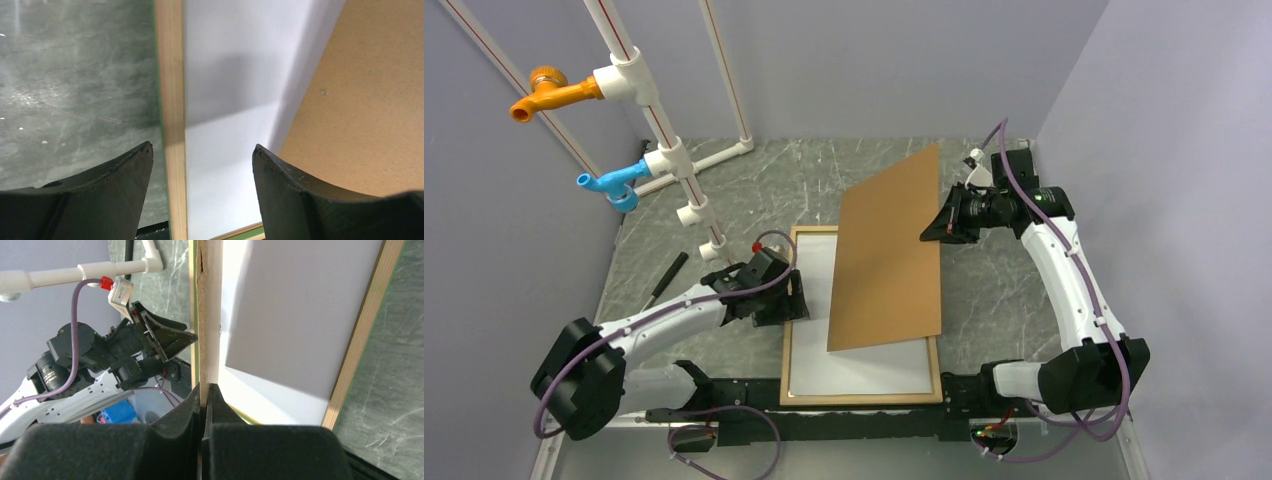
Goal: Put the photo into the frame
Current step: Pick up the photo frame item at the center of the board, then adjust the photo frame at the center of the board.
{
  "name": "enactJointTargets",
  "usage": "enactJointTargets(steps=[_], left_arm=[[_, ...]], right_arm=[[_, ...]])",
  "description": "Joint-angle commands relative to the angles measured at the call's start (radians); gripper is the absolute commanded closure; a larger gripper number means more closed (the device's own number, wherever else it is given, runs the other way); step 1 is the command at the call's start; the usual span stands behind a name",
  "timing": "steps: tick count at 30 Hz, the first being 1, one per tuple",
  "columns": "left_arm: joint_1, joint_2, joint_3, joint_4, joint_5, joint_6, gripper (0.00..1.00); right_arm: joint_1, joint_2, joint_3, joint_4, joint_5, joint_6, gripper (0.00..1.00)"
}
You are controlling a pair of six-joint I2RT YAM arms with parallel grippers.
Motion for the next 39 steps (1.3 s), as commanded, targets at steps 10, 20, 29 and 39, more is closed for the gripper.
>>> enactJointTargets(steps=[10,20,29,39], left_arm=[[0.155,-0.056,-0.185,0.231,0.258,0.017,0.29],[0.155,-0.016,-0.185,0.319,0.311,0.022,0.32],[0.158,0.038,-0.172,0.396,0.339,0.004,0.34],[0.155,-0.043,-0.225,0.357,0.248,-0.041,0.62]], right_arm=[[-0.004,0.064,0.140,-0.054,-0.054,-0.013,1.00],[-0.012,0.088,0.124,-0.039,-0.071,-0.044,1.00],[-0.043,0.136,0.160,-0.095,-0.130,-0.128,1.00],[-0.047,0.070,0.129,-0.039,-0.199,-0.108,1.00]])
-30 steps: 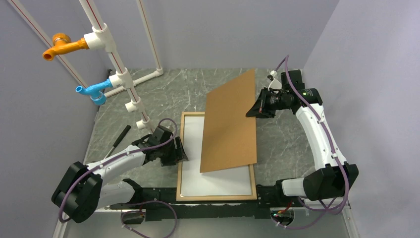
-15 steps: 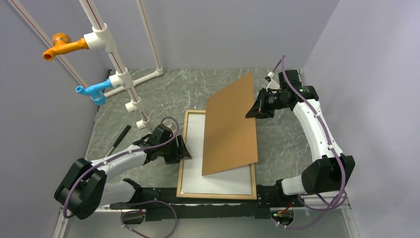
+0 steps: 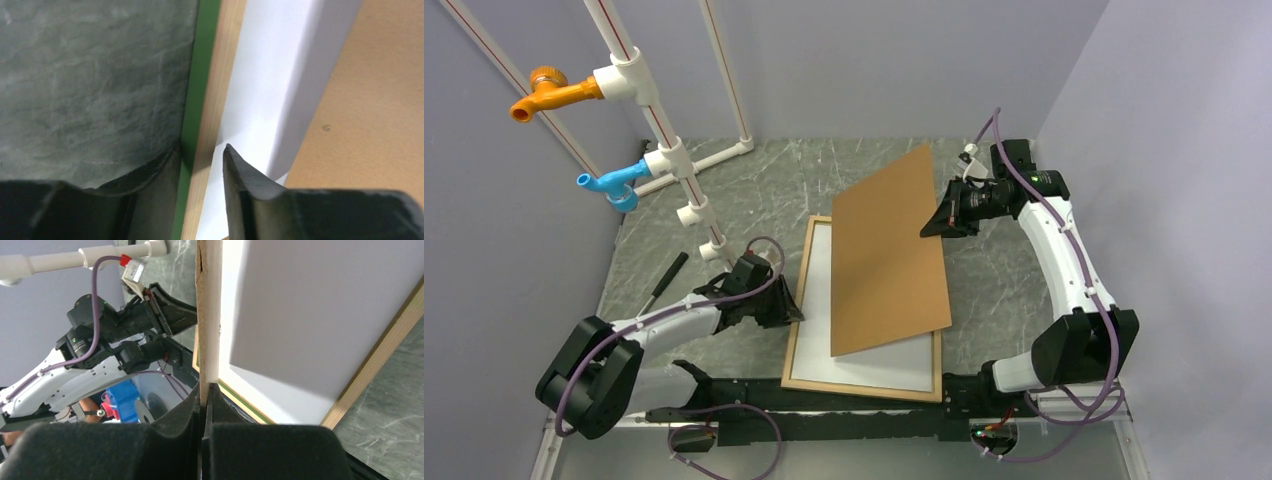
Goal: Put the photo into the frame
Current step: Adjust the photo frame at the center of the board.
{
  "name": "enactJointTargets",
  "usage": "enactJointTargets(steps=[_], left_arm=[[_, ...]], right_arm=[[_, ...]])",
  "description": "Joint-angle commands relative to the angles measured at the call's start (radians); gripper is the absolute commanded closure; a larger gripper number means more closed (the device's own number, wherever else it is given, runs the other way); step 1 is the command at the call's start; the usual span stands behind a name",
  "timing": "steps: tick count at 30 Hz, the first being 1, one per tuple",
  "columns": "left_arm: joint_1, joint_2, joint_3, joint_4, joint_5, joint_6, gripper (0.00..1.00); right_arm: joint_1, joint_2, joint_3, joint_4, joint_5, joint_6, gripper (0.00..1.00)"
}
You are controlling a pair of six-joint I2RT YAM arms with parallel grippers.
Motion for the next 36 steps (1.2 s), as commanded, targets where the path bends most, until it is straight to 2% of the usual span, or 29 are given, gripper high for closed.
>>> enactJointTargets(steps=[1,7,15,19,21,28,36], left_arm=[[-0.009,-0.059,-0.029,-0.002,-0.011,-0.054,0.65],[-0.014,-0.163,-0.088,-0.067,-0.078,-0.126,0.80],[-0.016,-0.291,-0.156,-0.074,-0.105,-0.193,0.80],[-0.017,-0.285,-0.174,-0.044,-0.090,-0.205,0.73],[-0.017,-0.281,-0.183,-0.015,-0.084,-0.211,0.73],[-0.017,-0.189,-0.167,0.082,-0.090,-0.250,0.99],[-0.017,-0.056,-0.026,0.053,-0.144,-0.226,1.00]], right_arm=[[-0.005,-0.077,0.022,0.053,-0.107,0.011,1.00],[-0.006,-0.102,0.003,0.054,-0.109,0.004,1.00],[-0.005,-0.127,-0.059,0.126,-0.129,0.047,1.00],[-0.005,-0.122,-0.065,0.129,-0.133,0.048,1.00],[-0.006,-0.128,-0.068,0.134,-0.131,0.051,1.00],[-0.005,-0.156,-0.092,0.141,-0.116,0.063,1.00],[-0.006,-0.178,-0.062,0.125,-0.095,0.065,1.00]])
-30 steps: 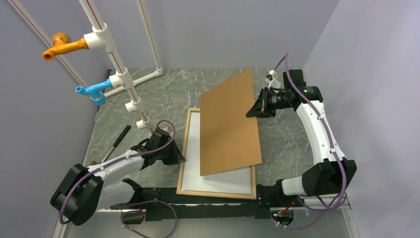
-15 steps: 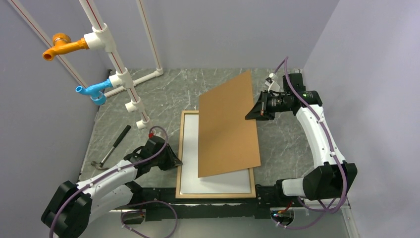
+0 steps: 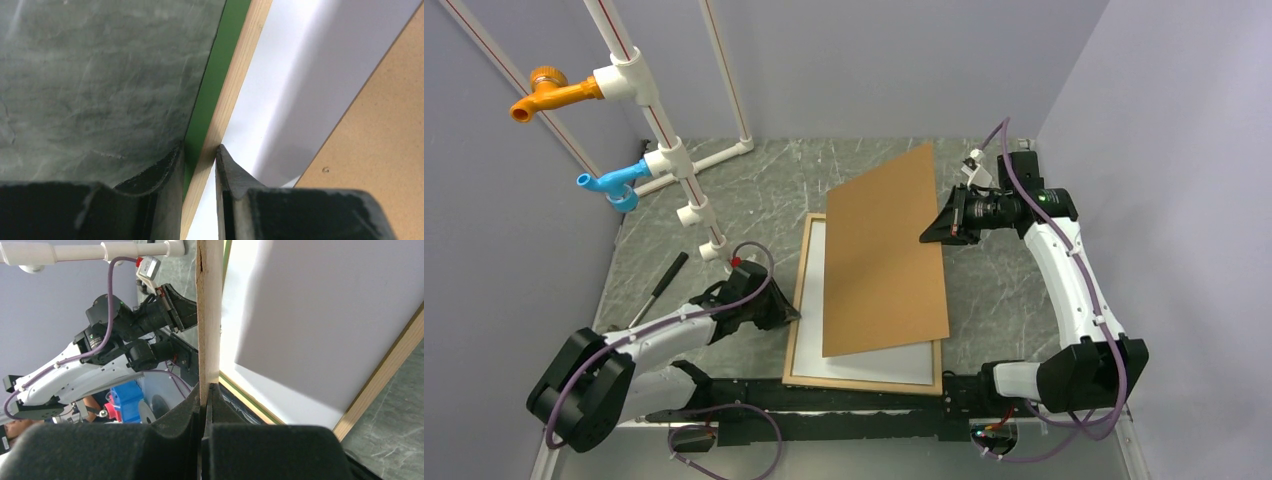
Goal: Put the photo into the frame
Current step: Adjust the photo frame at the center of the board.
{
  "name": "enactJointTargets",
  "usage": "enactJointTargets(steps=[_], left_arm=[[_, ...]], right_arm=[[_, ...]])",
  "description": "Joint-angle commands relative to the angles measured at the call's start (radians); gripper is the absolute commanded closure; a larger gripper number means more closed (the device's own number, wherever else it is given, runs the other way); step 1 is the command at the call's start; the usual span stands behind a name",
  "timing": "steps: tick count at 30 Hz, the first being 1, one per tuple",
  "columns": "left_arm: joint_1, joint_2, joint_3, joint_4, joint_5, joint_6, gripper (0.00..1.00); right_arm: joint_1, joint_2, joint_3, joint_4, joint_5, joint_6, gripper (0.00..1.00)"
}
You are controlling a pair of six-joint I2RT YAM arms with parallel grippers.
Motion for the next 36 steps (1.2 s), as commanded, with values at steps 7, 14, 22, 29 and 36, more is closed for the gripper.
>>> enactJointTargets(steps=[7,14,22,29,36], left_arm=[[0.018,0.070,0.096,-0.008,-0.066,-0.038,1.00],[0.055,0.013,0.066,-0.023,-0.106,-0.036,1.00],[0.057,0.107,0.113,0.008,-0.055,0.001,1.00],[0.055,0.128,0.131,-0.019,-0.041,0.021,0.59],[0.055,-0.012,0.100,-0.113,-0.064,0.035,0.37]], right_arm=[[-0.005,-0.071,0.030,0.034,-0.022,0.012,1.00],[-0.005,-0.071,0.029,0.041,-0.018,0.006,1.00],[-0.006,-0.050,0.031,0.056,-0.024,0.007,1.00],[-0.006,-0.036,0.030,0.051,-0.022,-0.009,1.00],[-0.006,-0.028,0.019,0.082,-0.033,0.009,1.00]])
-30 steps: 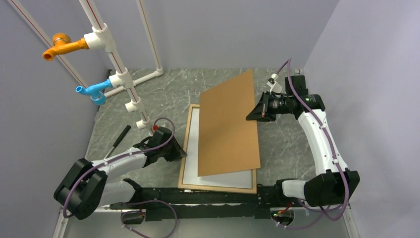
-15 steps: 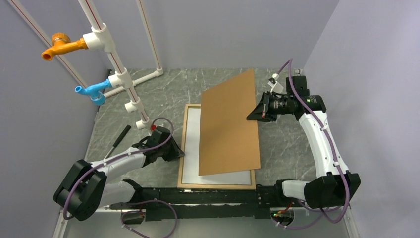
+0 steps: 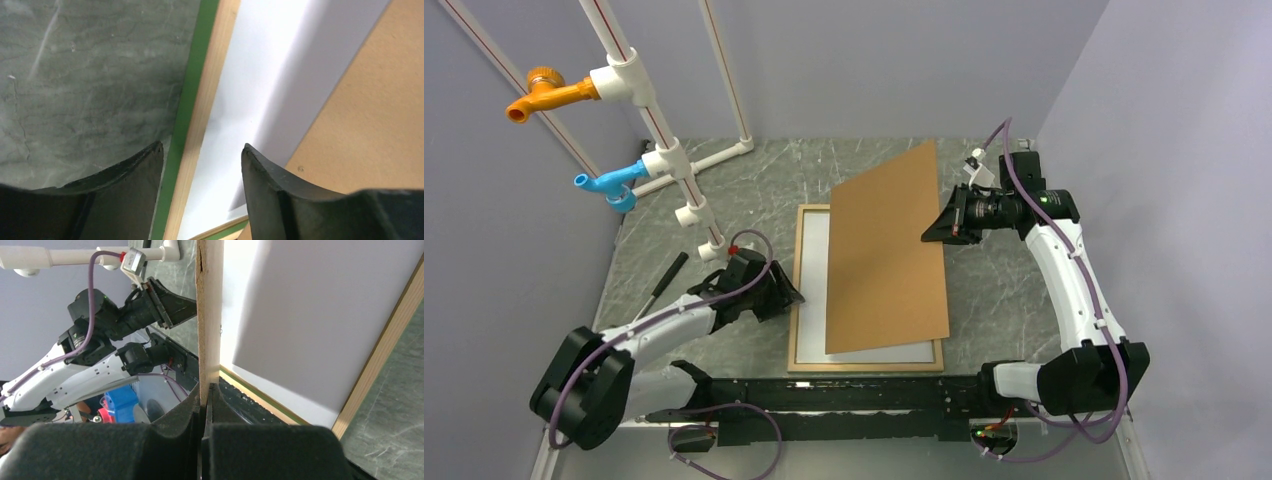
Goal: Put the photo into the frame
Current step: Adjust the photo frame at the center of the board, then turn over the photo frame item on the photo frame.
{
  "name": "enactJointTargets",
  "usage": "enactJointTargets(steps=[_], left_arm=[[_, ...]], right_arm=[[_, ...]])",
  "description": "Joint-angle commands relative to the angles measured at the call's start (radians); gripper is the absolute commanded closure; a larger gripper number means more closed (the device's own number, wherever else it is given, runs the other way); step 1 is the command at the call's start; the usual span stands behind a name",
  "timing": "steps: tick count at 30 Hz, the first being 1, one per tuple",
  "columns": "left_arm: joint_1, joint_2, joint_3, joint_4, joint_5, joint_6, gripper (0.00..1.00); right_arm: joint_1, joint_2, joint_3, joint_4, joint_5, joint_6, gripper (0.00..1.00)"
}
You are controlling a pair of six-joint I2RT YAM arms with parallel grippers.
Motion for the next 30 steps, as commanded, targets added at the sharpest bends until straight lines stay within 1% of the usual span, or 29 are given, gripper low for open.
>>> enactJointTargets(steps=[1,4,9,12,16,21,25,30], left_arm=[[0.007,-0.113,-0.014,-0.084,-0.046,0.005,0.35],[0.010,-0.180,-0.024,-0.121,-0.057,0.013,0.31],[0.018,-0.256,-0.044,-0.135,-0.037,0.028,0.32],[0.030,-0.271,-0.052,-0.136,-0.016,0.047,0.35],[0.053,-0.250,-0.048,-0.140,0.013,0.086,0.39],[0.066,-0.211,-0.038,-0.148,0.036,0.117,0.46],[0.073,-0.189,-0.045,-0.127,0.046,0.120,0.53],[0.077,-0.145,-0.044,-0.117,0.047,0.132,0.57]], right_arm=[[-0.005,-0.006,0.016,0.087,-0.064,0.015,1.00],[-0.004,0.011,0.016,0.104,-0.081,0.022,1.00],[-0.005,0.045,0.030,0.135,-0.107,0.033,1.00],[-0.004,0.068,0.033,0.159,-0.124,0.046,1.00],[-0.005,0.094,0.020,0.191,-0.144,0.063,1.00],[-0.002,0.121,-0.003,0.208,-0.158,0.074,1.00],[0.001,0.120,-0.058,0.265,-0.161,0.104,1.00],[0.013,0.121,-0.139,0.352,-0.171,0.150,1.00]])
